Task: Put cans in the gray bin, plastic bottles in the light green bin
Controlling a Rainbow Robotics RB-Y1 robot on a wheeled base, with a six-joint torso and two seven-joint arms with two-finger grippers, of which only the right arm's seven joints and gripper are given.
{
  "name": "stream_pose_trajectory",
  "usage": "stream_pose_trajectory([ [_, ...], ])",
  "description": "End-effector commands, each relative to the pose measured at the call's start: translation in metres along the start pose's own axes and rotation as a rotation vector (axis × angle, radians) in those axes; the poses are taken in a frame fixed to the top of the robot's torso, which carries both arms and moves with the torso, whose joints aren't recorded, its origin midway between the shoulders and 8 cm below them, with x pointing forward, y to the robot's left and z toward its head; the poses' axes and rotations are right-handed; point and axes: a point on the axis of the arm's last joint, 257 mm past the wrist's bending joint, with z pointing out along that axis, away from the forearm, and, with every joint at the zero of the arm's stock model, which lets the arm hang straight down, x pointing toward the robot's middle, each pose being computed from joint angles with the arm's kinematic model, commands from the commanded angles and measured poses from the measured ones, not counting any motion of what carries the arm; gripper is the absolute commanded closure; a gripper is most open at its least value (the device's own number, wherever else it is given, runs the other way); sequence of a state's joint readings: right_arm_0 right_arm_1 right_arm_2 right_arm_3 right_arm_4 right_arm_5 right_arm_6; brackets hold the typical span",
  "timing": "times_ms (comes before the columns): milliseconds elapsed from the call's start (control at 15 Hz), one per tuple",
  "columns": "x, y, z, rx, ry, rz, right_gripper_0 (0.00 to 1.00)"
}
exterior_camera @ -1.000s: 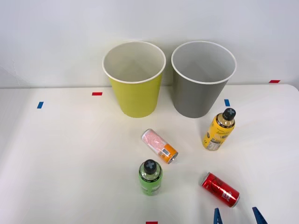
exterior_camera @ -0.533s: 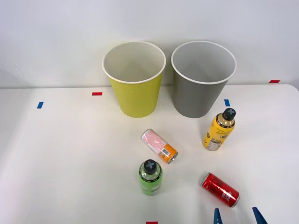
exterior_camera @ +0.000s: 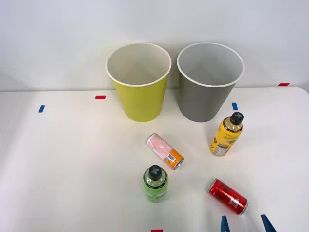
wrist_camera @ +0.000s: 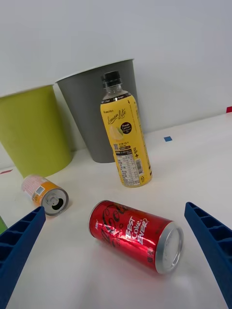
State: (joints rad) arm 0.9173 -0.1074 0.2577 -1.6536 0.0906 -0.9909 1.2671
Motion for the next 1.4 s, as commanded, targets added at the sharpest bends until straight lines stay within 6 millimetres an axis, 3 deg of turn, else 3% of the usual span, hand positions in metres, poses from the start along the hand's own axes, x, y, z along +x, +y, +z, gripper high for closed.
stream_pose_trajectory([
  [67, 0.0, 0.0, 0.0, 0.0, 0.0, 0.0, 0.0],
  [1400, 0.0, 0.0, 0.0, 0.0, 0.0, 0.0, 0.0],
])
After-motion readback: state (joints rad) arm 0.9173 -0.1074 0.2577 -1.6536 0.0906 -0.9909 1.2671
